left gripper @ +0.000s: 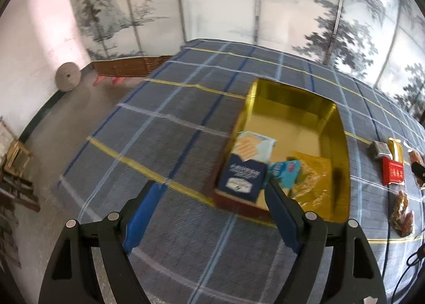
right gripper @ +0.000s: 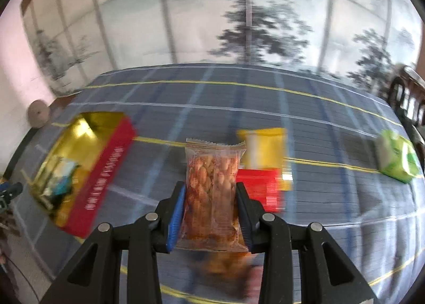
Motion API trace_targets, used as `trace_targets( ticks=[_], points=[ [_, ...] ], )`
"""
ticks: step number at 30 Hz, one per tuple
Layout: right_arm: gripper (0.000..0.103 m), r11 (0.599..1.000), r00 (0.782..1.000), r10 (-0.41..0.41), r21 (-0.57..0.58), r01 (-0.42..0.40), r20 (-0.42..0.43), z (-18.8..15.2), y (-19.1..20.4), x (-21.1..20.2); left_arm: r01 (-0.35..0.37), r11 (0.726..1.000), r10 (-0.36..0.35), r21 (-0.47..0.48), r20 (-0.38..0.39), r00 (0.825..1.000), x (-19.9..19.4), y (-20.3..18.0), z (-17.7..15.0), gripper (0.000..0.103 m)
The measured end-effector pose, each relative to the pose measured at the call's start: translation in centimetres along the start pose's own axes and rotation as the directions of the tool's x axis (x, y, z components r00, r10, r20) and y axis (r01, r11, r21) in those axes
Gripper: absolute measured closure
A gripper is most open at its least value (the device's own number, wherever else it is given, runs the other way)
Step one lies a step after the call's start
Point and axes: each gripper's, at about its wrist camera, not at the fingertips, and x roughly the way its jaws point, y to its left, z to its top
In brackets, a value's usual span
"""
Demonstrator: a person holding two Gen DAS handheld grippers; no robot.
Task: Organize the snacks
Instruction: 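Carry the twisted dough bag into the gold tin and open the right tool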
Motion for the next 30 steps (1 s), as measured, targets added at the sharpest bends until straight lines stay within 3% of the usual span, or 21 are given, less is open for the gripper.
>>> trace_targets(
  ticks=[5,13,30],
  points=[
    [0.066,0.992,0.996,0.091,-0.092,-0.092,-0.011,0.4,6.5,0.4,-0.004,0.998,0.003,-0.06,-0.015,1.0,-0.6,1.8,-1.0,0.024],
    [0.066,0.967,0.988,0.143,-0.203,-0.151,-0.051,0.8,14.0,2.1,-0.038,0.991,0.035,-0.13,-0.022,0.999,-1.2,4.9,-2.1,0.024],
    [0.066,0.945,0.988,0.115,-0.295,-0.139,-0.099,0.6,20.0,5.4,-0.082,0.98,0.075,-0.181,-0.042,0.996,-1.5,7.8,-2.7,0.024]
  ],
)
